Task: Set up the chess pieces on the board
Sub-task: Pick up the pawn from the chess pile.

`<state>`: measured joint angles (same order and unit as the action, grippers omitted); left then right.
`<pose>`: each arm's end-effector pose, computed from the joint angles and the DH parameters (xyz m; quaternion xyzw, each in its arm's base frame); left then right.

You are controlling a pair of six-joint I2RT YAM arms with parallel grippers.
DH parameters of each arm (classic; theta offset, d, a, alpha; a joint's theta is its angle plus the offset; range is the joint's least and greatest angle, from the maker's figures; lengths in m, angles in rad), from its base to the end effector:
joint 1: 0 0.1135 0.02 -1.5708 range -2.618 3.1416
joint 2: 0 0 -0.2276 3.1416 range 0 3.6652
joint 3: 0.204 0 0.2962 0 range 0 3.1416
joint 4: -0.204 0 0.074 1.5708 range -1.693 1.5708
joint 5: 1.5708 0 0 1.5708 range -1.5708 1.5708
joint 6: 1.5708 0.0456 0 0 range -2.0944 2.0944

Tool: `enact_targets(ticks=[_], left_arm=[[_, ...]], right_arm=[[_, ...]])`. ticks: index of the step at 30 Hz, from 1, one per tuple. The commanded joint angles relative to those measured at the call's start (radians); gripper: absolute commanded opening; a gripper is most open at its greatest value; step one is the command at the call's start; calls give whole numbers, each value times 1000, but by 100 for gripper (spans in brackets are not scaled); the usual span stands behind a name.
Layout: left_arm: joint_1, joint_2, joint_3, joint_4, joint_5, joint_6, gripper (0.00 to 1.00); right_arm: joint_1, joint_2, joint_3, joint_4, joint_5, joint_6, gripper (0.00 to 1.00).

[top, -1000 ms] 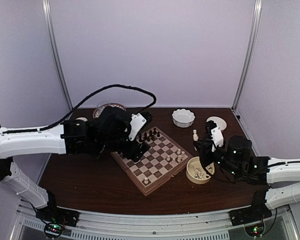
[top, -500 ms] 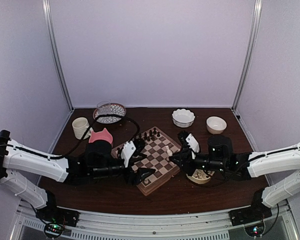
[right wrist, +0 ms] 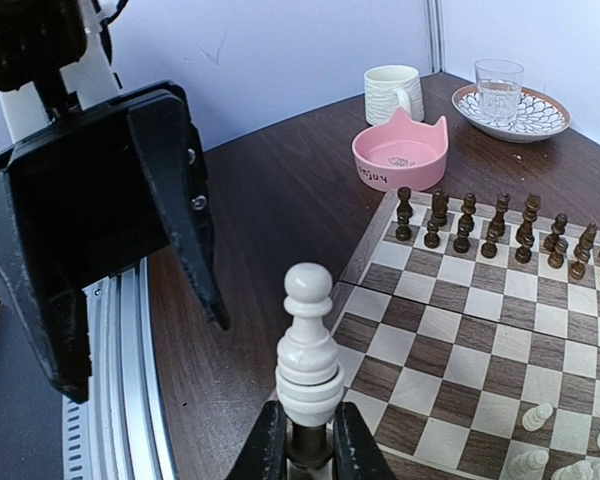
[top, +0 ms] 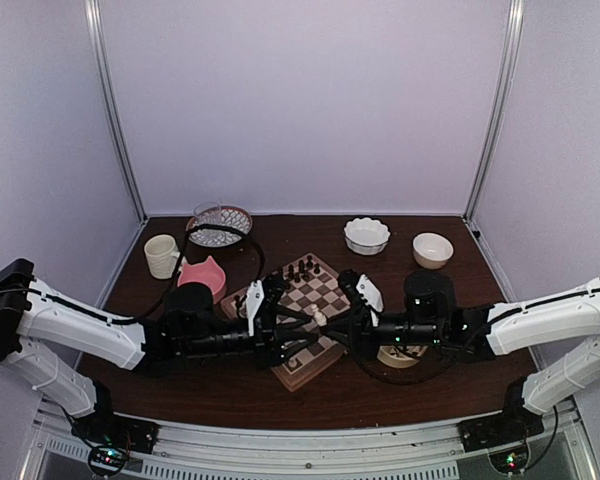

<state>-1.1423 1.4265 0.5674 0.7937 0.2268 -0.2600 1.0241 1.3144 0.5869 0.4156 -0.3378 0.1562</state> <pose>0.1321 -0.3138 0.1505 0.3796 0.6227 -0.5013 0.4657 0.1587 0.2899 0.1497 -0.4248 0.6814 0.4358 0.4066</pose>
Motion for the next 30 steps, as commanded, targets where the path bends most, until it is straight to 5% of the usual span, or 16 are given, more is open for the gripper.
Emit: enact_targets(ticks=[1, 21, 30], left_arm=[[-2, 6, -9, 95, -50, -54, 43], [0, -32, -24, 55, -164, -103, 39], [2, -5, 24, -13, -104, -138, 36]], right_arm=[[27, 3, 38, -5, -12, -30, 1], [62, -37, 47, -84, 117, -80, 1], [64, -44, 49, -85, 70, -93, 1]])
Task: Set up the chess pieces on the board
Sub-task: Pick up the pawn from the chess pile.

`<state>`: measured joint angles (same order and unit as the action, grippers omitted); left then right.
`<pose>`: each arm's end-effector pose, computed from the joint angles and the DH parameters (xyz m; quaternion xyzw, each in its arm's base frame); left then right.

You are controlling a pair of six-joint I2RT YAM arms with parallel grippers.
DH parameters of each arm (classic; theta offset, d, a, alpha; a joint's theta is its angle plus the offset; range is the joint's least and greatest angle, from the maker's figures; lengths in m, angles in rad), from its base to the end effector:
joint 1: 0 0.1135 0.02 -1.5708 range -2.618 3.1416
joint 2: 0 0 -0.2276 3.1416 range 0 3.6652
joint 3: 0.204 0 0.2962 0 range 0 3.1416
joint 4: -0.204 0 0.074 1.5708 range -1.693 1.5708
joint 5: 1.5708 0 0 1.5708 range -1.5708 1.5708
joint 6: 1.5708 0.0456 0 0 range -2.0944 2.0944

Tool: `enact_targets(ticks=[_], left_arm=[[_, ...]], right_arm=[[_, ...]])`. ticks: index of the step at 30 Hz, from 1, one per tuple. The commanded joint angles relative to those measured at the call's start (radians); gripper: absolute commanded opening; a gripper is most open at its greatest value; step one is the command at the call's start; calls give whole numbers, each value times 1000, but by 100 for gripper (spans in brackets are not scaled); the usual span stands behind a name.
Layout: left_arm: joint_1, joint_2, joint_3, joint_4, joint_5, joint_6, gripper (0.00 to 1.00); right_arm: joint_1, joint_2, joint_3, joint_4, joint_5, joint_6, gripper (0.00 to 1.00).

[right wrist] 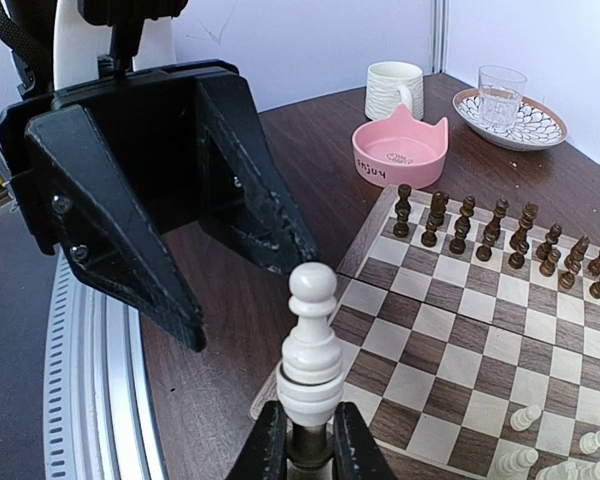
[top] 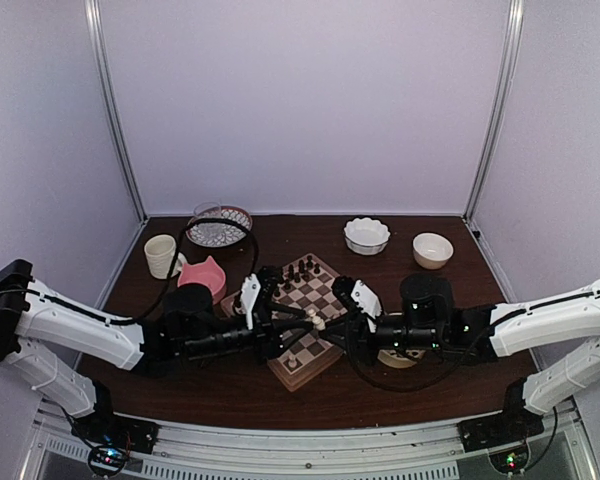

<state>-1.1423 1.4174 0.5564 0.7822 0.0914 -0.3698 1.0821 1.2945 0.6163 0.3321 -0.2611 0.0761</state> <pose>0.1370 -0.3099 0.1481 0.3051 0.6679 -0.4896 0.4703 0.1457 0.2991 0.1572 -0.4567 0.6748 0.4010 0.4187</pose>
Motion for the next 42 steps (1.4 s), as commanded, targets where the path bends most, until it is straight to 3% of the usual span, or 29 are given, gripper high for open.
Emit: enact_targets(ticks=[1, 13, 20, 29, 42], left_arm=[[1, 3, 36, -5, 34, -31, 36], [1, 24, 71, -50, 84, -55, 36], [4, 7, 54, -53, 27, -64, 41], [6, 2, 53, -50, 44, -62, 31], [6, -18, 36, -33, 41, -52, 29]], right_arm=[[6, -24, 19, -1, -7, -14, 1], [7, -9, 27, -3, -41, -23, 1], [9, -19, 22, 0, -28, -22, 1], [12, -5, 32, -6, -44, -26, 1], [14, -1, 34, -7, -44, -26, 1]])
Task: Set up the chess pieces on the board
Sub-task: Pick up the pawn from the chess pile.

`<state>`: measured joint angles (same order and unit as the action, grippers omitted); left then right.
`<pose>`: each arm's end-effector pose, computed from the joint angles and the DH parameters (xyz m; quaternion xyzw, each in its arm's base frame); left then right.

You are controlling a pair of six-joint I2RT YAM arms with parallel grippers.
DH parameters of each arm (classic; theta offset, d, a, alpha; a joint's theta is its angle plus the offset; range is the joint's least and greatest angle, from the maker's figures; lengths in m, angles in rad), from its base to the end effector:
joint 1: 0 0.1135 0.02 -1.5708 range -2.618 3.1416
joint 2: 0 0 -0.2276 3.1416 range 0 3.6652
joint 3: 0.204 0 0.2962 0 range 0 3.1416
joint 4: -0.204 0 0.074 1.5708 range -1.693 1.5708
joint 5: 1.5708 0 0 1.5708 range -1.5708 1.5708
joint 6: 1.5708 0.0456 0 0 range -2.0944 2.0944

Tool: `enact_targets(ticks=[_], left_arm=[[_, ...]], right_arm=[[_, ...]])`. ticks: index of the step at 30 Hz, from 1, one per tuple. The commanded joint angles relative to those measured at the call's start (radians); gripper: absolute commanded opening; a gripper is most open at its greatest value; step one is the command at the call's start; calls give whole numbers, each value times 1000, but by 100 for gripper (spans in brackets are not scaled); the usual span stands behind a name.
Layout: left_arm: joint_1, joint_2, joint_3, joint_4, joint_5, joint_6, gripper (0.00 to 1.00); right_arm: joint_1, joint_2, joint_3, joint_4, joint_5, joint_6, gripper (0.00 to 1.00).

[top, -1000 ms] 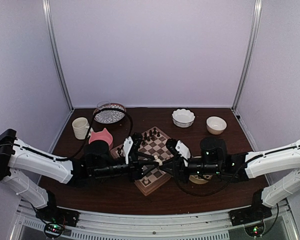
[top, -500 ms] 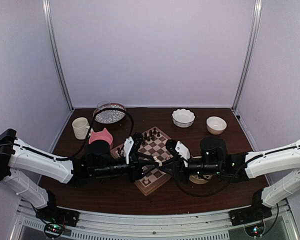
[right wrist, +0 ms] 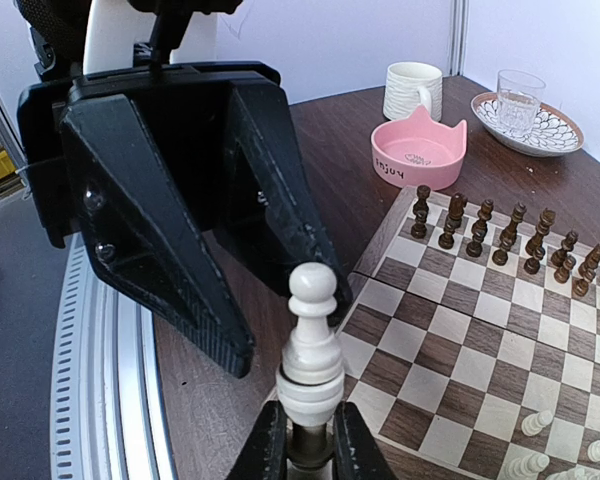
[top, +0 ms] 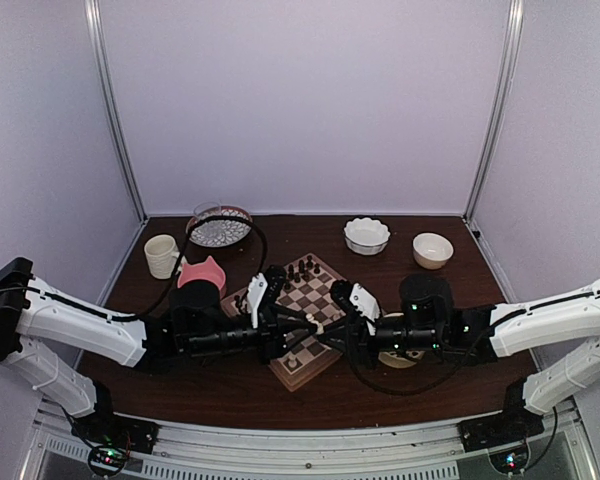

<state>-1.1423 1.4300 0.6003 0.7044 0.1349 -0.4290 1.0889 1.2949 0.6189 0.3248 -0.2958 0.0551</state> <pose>0.1383 -0.3176 0.1505 0.3030 0.6856 -0.5025 0.4308 0.1422 0.3006 0.1574 -0.4741 0.6632 0.4082 0.4109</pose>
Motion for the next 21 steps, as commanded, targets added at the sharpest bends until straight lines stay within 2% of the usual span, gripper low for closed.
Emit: enact_targets(ticks=[1, 13, 16, 19, 21], left_arm=[[6, -32, -12, 50, -8, 7, 28], [6, -38, -13, 50, -7, 12, 15], [6, -39, -17, 49, -23, 13, 16], [6, -44, -18, 47, -25, 13, 27], [6, -42, -19, 44, -31, 12, 28]], right_arm=[[7, 0, 33, 0, -12, -5, 1], [11, 3, 38, -8, -16, -8, 1], [10, 8, 43, -13, -17, -9, 1], [12, 9, 47, -22, -15, -14, 1], [14, 11, 46, -17, -14, -13, 1]])
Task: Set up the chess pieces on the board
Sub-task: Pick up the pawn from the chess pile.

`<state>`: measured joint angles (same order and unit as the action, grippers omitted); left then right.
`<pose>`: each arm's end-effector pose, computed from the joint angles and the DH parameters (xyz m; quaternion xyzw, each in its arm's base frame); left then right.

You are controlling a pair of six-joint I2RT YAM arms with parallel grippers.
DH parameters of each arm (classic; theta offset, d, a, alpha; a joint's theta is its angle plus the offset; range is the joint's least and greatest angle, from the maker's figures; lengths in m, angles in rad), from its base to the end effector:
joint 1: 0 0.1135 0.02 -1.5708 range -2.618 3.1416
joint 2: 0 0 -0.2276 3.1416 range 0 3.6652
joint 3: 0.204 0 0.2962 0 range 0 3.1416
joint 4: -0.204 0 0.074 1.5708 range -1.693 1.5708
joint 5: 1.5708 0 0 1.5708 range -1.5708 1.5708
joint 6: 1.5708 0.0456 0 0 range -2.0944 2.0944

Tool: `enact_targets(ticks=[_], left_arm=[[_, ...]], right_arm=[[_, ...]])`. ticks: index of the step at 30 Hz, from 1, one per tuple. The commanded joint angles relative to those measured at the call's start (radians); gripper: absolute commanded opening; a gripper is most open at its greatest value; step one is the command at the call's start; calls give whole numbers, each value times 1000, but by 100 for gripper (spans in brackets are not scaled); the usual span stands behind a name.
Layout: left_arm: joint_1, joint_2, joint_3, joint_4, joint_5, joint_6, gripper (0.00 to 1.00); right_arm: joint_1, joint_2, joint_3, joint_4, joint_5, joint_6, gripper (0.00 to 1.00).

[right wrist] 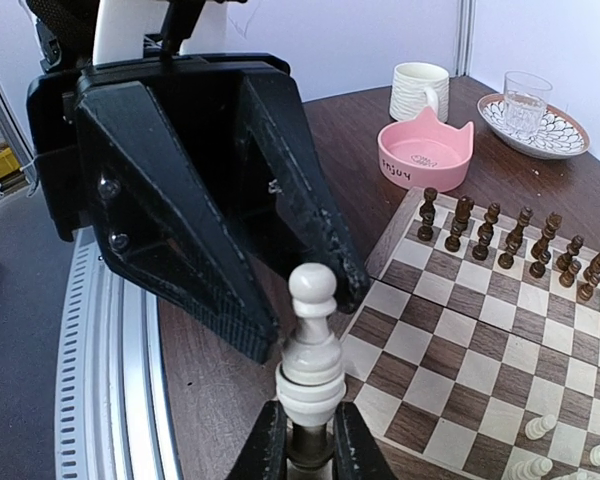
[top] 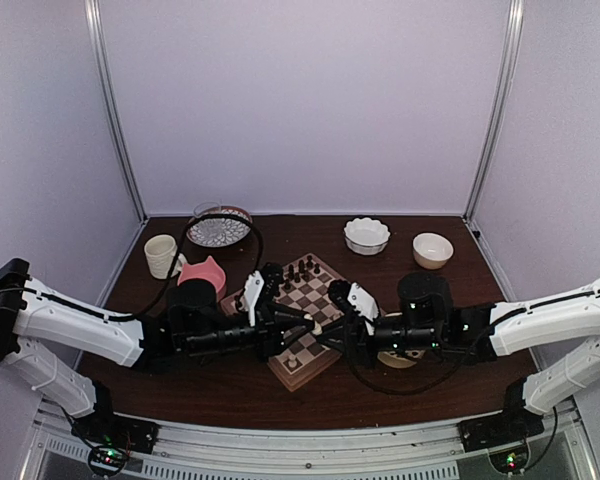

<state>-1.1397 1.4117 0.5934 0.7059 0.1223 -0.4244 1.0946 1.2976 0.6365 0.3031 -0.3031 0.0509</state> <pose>0.1389 -0.3153 0.1541 0.2987 0.6830 -0.5010 0.4397 0.1412 0.3035 0.1608 -0.4795 0.6613 0.4096 0.4062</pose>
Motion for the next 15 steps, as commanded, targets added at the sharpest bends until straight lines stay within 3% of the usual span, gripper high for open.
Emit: enact_targets(ticks=[1, 8, 15], left_arm=[[3, -23, -12, 42, -21, 7, 28], [3, -30, -9, 26, -30, 7, 26], [3, -36, -8, 19, -26, 12, 16]], right_arm=[[10, 11, 30, 2, -8, -11, 1], [15, 19, 39, -9, -8, -18, 1], [17, 19, 40, -11, -2, -17, 1]])
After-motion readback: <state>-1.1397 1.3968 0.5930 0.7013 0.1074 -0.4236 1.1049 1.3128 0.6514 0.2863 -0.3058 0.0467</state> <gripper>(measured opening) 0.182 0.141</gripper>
